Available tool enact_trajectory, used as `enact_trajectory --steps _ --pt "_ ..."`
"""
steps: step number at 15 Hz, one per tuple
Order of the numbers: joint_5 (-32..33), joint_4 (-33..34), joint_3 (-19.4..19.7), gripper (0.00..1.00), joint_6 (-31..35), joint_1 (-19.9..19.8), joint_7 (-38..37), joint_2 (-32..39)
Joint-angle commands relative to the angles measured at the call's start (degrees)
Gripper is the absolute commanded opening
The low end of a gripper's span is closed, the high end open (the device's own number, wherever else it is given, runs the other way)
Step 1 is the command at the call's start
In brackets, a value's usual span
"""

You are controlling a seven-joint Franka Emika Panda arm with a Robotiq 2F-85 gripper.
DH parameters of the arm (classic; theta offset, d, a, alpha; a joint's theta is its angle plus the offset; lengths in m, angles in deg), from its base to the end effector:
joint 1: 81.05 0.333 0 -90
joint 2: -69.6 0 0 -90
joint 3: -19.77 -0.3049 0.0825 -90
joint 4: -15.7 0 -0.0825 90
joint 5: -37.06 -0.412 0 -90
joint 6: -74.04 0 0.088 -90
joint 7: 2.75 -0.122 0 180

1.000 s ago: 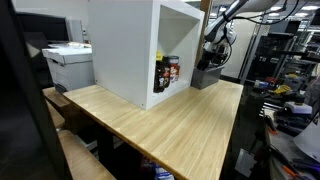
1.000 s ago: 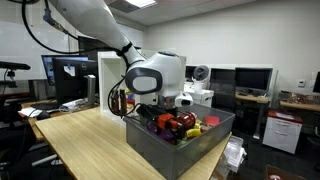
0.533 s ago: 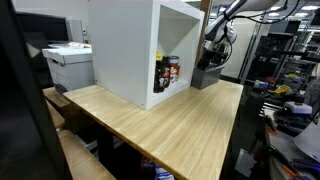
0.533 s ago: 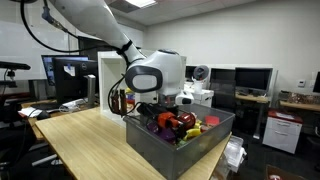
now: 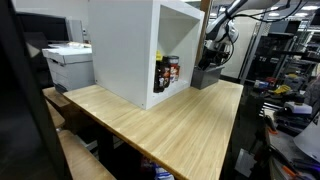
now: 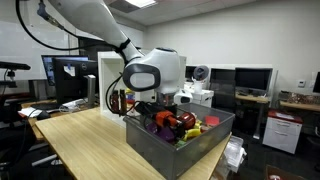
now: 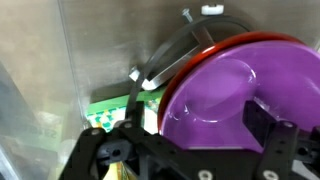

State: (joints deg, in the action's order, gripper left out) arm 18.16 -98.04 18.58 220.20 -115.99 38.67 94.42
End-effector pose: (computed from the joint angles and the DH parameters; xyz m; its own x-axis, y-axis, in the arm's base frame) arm 0.5316 -0.3574 0.2114 0.9650 -0.1390 0.2225 -0.1191 -0.9878 -0.1006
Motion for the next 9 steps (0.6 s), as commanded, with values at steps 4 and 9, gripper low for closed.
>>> enact_trajectory --steps 4,9 --pt "-1.5 -5.3 1.6 0.74 1.9 1.3 1.3 -4.8" --pt "-1.7 -5.3 2.3 0.44 2.0 1.8 1.7 -5.0"
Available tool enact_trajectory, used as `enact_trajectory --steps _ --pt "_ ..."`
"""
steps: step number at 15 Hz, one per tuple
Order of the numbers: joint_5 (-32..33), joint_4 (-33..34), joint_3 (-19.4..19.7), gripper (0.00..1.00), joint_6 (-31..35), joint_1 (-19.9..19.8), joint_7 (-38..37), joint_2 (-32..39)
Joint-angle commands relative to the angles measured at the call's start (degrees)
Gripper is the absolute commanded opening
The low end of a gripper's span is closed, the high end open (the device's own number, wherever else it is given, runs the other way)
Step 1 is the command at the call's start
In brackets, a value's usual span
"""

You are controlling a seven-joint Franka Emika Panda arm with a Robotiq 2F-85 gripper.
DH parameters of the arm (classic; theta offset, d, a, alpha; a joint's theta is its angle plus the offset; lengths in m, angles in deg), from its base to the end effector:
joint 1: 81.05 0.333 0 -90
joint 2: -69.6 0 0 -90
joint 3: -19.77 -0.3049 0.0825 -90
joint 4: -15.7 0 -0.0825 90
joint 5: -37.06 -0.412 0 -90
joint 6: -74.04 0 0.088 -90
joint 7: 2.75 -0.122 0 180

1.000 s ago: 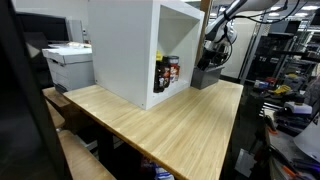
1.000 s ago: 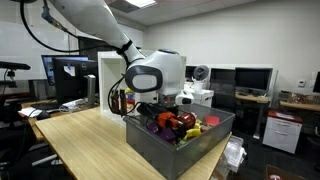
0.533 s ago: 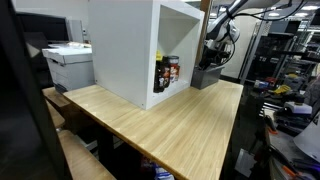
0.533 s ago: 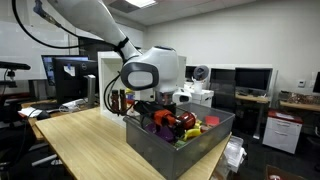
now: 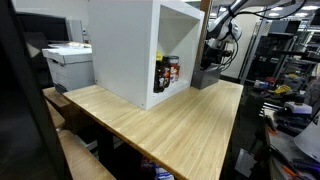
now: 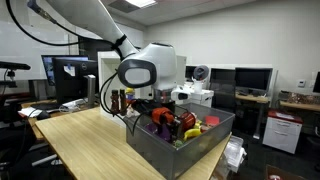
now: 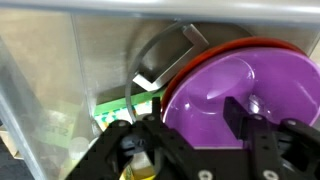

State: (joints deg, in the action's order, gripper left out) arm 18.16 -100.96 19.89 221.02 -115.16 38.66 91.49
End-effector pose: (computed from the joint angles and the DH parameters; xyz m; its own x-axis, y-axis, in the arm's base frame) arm 0.5191 -0.3560 0.2229 0.9627 -0.1441 0.2290 -0.1282 -0.9883 -0.0829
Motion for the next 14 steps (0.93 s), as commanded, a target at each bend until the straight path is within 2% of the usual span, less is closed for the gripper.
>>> enact_trajectory --steps 1,6,8,14 --pt "-1.7 -2.3 1.0 0.36 1.2 1.0 1.7 -2.1" --pt "-1.7 -2.3 1.3 0.06 1.2 1.1 1.9 -2.1" --pt "-1.7 -2.5 1.4 0.00 1.3 1.1 2.1 -2.3" --pt "-2.1 -3.2 1.4 0.01 1.2 1.3 3.2 -3.0"
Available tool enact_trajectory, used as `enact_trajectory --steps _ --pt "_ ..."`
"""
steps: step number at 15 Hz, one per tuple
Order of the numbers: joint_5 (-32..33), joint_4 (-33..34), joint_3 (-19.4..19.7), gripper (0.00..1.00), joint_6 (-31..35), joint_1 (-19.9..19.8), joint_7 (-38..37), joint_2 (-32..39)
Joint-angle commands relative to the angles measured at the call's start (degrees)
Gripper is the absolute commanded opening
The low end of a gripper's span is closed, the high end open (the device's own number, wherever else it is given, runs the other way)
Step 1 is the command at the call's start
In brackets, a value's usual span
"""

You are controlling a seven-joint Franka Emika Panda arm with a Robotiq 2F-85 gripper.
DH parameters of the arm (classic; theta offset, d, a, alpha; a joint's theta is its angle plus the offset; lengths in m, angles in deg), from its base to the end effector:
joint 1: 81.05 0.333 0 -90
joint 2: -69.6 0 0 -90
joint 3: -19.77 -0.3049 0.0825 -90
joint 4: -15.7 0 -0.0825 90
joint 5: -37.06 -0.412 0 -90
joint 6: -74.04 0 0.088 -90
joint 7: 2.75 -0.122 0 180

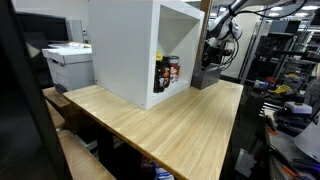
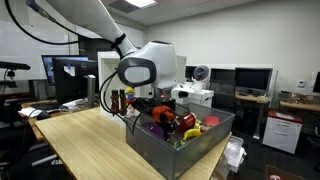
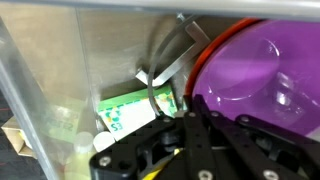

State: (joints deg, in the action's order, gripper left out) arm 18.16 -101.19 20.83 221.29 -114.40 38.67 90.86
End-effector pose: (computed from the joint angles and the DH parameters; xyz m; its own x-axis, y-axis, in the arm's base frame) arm 0.5181 -0.3579 0.2286 0.9610 -0.1440 0.2361 -0.1306 -0.9889 -0.0714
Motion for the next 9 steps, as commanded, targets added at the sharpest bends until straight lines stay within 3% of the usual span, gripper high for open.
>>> enact_trajectory --steps 1,9 --pt "-2.1 -3.1 0.4 0.01 1.0 0.6 3.2 -2.4" --pt "-2.0 -6.4 0.6 0.01 3.5 0.8 3.5 -4.8"
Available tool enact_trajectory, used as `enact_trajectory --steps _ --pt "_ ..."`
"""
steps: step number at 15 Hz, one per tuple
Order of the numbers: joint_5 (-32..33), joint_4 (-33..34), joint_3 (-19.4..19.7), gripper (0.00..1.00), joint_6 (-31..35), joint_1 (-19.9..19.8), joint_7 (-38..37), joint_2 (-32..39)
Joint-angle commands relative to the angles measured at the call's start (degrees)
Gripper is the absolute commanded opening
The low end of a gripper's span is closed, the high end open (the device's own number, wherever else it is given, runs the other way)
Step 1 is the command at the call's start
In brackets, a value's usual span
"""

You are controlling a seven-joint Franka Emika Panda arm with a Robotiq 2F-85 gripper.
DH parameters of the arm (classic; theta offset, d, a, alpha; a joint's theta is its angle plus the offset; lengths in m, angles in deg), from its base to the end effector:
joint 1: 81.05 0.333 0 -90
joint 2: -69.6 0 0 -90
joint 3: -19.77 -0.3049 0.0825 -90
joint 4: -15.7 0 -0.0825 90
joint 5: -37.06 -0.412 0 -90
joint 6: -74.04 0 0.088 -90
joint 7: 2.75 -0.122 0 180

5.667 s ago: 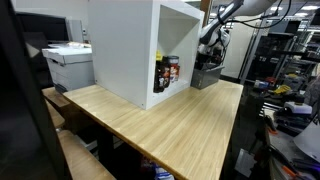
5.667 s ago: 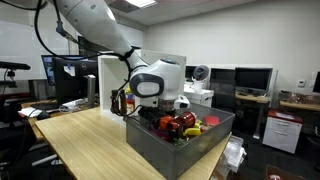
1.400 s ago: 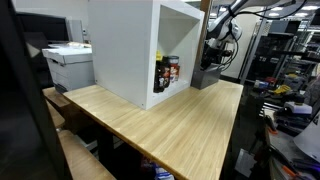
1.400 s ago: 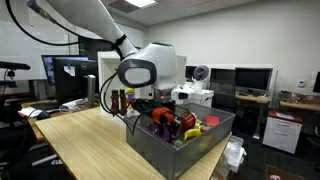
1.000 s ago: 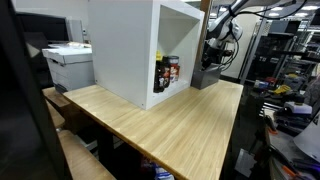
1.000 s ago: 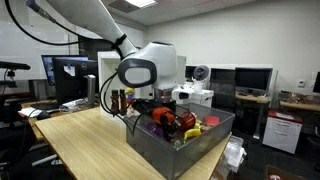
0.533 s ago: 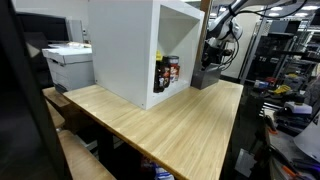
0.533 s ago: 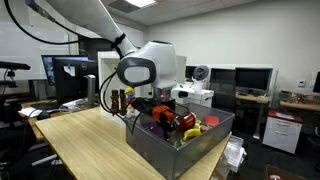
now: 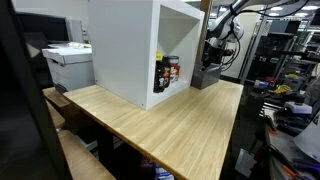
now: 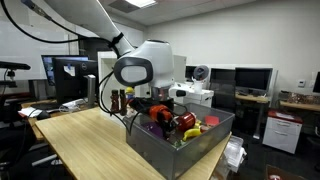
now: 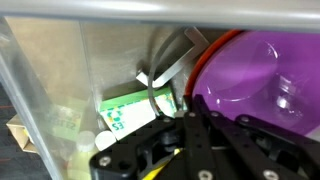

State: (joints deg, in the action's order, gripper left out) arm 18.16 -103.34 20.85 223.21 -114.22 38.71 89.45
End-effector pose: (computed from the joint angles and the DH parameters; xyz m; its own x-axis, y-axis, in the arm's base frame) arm 0.5118 -0.3535 0.2309 0.9578 -0.1434 0.2493 -0.1336 -0.9895 -0.0559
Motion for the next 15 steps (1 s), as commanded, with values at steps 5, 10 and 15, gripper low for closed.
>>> enact_trajectory --steps 5,10,15 --pt "-2.0 -6.8 0.9 0.01 2.7 1.1 3.7 -5.4" --pt "-2.4 -8.6 1.5 0.01 2.9 1.3 4.0 -7.0" --pt "-3.5 -10.2 2.3 0.01 2.8 1.6 5.3 -8.7"
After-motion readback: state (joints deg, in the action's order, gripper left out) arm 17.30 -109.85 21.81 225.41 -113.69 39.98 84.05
